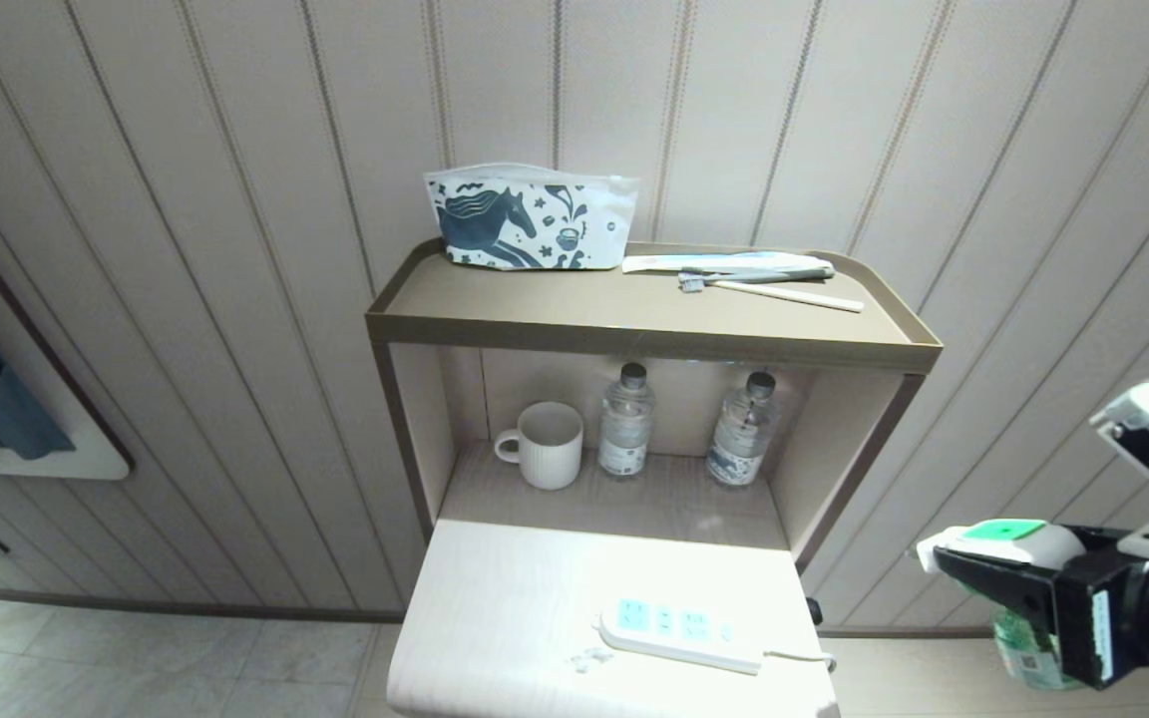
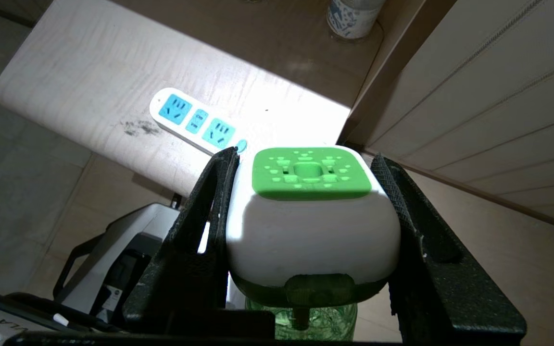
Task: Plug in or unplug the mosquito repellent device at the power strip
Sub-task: Place the mosquito repellent liquid on the table
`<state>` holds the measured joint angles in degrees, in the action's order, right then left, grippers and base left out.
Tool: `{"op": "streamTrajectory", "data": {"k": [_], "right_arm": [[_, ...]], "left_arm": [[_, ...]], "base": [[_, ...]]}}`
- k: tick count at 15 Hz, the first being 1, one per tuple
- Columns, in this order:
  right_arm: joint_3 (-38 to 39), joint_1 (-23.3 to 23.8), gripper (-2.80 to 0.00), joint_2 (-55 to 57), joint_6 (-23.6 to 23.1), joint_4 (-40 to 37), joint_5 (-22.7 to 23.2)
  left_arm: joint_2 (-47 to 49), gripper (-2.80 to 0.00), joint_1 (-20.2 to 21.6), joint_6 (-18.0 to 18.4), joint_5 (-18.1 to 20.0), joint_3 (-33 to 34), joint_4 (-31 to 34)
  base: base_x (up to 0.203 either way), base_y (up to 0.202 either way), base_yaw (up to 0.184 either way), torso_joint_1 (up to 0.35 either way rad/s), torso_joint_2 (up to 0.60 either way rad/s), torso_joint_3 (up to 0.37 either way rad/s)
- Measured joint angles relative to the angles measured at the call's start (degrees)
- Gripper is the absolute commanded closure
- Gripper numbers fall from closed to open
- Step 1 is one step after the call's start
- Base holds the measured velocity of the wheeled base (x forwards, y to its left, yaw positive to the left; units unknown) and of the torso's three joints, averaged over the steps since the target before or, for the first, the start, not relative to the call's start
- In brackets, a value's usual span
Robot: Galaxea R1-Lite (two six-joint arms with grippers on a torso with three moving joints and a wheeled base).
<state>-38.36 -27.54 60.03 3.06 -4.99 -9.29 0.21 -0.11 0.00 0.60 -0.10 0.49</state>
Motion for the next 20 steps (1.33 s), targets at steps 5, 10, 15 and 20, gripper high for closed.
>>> {"op": "streamTrajectory", "data": {"k": [5,10,15,20], "right_arm": [[1.2,0.3,0.0,-0.6,0.6,1.1,-0.2],[4.3,0.6,0.0,-1.1,0.3,10.7,-0.4],[4.7,0.6,0.0,0.0,0.1,10.8,-0.4],[3.5,0.7,0.0,-1.0,-0.3,10.8,-0.6]], "left_arm": [[-0.2,0.0,0.0,0.0,0.0,0.0,0.1],[-0.2,0.0,0.0,0.0,0.0,0.0,0.1],[-0.2,0.0,0.0,0.0,0.0,0.0,0.1],[-0.2,0.0,0.0,0.0,0.0,0.0,0.1]], "base": [[0.0,0.0,0.0,0.0,0.0,0.0],[0.0,0.0,0.0,0.0,0.0,0.0],[0.0,0.0,0.0,-0.056,0.12,0.065],[0.0,0.0,0.0,-0.158,0.34,0.179]]}}
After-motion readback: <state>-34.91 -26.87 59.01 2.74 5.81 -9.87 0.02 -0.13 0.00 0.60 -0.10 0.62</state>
